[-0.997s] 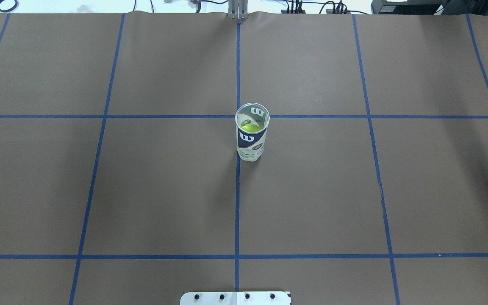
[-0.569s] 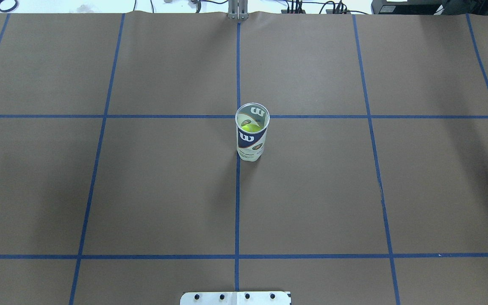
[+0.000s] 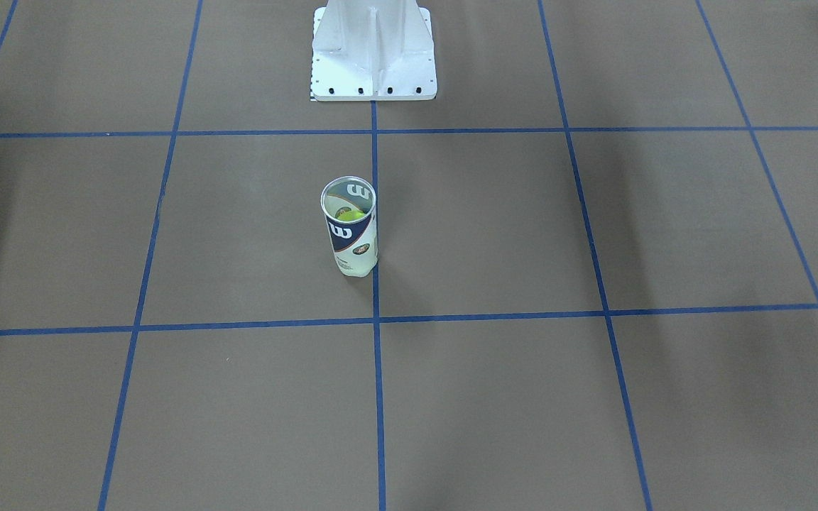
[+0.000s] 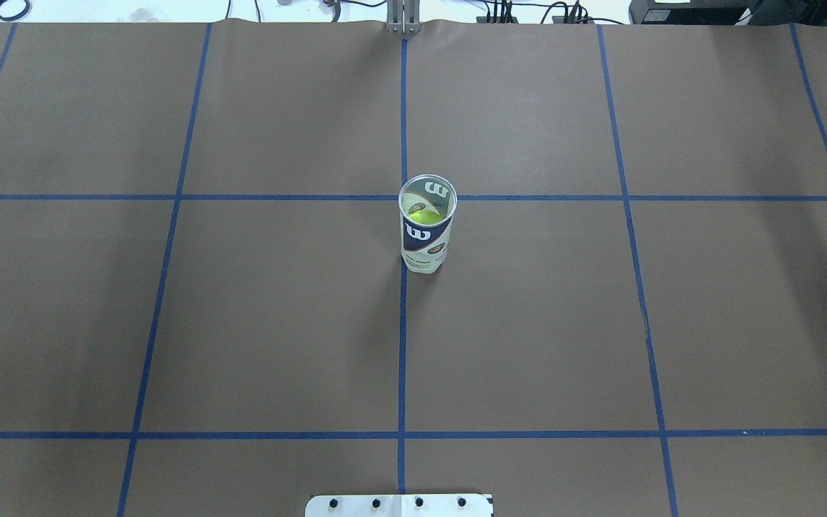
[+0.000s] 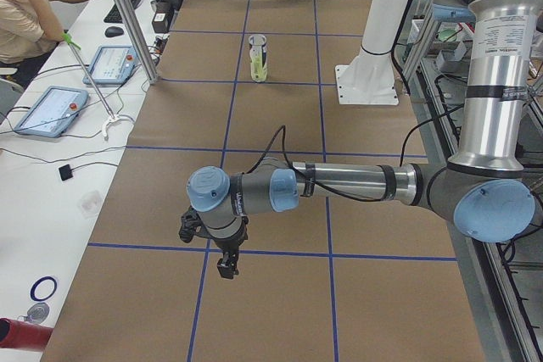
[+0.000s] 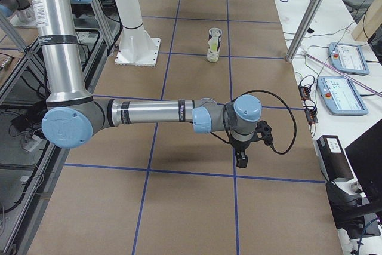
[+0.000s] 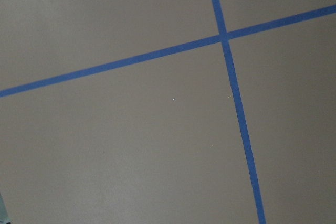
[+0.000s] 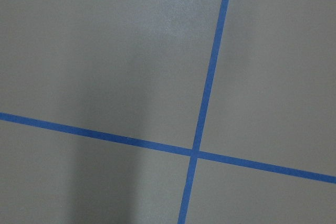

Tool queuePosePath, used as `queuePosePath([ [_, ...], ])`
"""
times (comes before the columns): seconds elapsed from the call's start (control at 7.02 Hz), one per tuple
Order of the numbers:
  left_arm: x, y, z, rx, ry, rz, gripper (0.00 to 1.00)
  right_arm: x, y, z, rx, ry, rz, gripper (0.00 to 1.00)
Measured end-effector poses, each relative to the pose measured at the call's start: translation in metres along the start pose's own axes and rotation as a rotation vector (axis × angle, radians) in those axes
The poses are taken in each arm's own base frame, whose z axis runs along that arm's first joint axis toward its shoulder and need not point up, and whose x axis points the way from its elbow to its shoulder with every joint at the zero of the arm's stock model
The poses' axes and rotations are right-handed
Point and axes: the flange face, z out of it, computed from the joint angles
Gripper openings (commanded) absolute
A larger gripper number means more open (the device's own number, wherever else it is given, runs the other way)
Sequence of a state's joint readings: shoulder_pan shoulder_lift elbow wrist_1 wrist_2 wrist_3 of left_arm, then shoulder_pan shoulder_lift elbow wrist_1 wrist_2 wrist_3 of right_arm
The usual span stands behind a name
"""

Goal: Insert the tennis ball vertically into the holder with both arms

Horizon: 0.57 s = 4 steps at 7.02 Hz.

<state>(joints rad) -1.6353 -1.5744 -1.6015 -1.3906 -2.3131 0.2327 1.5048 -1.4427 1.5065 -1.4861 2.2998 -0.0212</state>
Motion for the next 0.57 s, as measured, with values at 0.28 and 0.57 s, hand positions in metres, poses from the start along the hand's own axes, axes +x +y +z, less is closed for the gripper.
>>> queuePosePath([
  [0.28,0.0071,0.0157,-0.0153,0.046,0.025,-0.120,1.00,0.0012,0.0017,0.0011,-0.003,0.002,0.006,1.00],
  [0.57,0.0063,0.0098,-0.0147,0.085,0.020,-0.103,1.00,0.0014,0.0021,0.0014,-0.003,0.002,0.012,1.00],
])
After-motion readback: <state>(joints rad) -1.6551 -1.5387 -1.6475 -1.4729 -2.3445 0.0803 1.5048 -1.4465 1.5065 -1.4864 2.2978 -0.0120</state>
